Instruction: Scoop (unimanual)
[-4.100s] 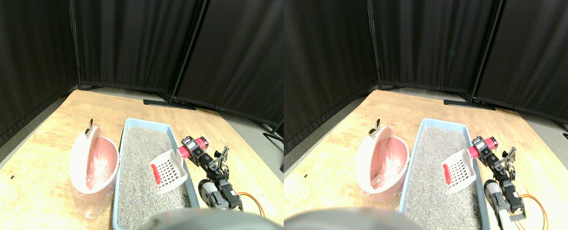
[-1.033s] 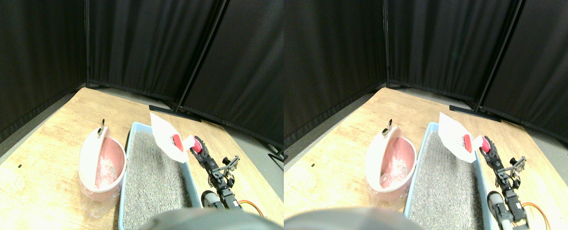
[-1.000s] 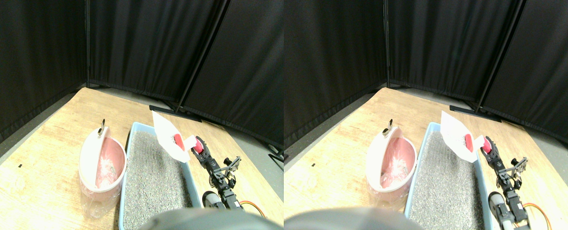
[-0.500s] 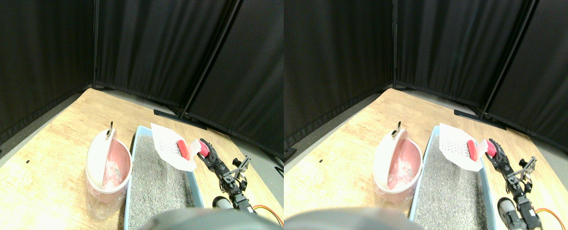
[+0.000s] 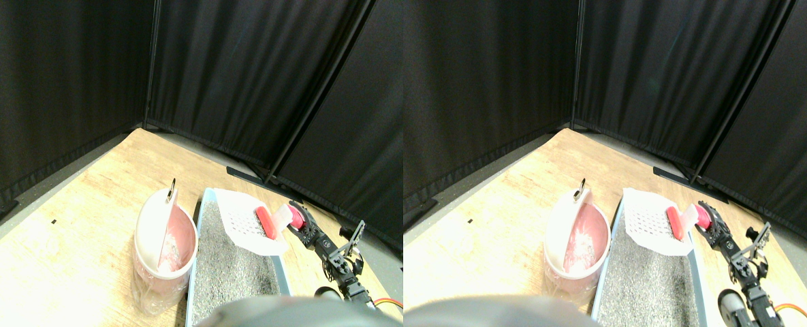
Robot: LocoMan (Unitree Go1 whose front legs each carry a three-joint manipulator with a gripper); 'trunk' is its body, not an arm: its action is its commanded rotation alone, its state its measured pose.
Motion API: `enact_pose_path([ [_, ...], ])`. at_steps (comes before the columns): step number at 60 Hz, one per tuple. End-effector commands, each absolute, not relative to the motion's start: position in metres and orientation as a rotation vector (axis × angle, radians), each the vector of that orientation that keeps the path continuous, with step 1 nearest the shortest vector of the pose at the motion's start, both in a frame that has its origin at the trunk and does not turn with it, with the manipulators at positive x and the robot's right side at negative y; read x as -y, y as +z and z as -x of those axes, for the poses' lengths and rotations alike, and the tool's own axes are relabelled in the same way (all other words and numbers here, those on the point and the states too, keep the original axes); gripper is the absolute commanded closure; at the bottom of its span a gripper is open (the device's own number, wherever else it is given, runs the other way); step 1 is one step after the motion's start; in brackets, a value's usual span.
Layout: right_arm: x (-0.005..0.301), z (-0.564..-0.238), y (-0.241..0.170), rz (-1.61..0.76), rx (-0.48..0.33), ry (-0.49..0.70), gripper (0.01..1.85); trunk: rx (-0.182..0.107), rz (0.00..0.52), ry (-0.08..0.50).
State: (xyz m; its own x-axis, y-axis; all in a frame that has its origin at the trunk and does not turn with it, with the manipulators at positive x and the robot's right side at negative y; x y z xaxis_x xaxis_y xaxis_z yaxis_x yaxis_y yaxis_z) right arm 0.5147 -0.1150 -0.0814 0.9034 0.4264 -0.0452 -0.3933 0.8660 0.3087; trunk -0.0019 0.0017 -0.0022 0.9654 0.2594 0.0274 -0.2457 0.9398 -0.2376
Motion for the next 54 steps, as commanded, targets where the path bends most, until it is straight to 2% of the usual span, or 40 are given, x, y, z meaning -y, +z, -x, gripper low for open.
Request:
enact_pose_path([
  [1,0.108,-0.514,-0.070,-0.295,-0.052,0.494,1.81,0.058,0.236,0.277],
  [11,0.096,-0.515,-0.070,-0.259,-0.078,0.516,1.81,0.052,0.248,0.290],
  [20,0.083,-0.514,-0.078,-0.243,-0.148,0.488,1.81,0.047,0.258,0.301],
  [41,0.074,-0.520,-0.090,-0.163,-0.158,0.537,1.81,0.047,0.272,0.319],
  [54,0.073,-0.519,-0.081,-0.087,-0.170,0.503,1.81,0.050,0.279,0.326],
])
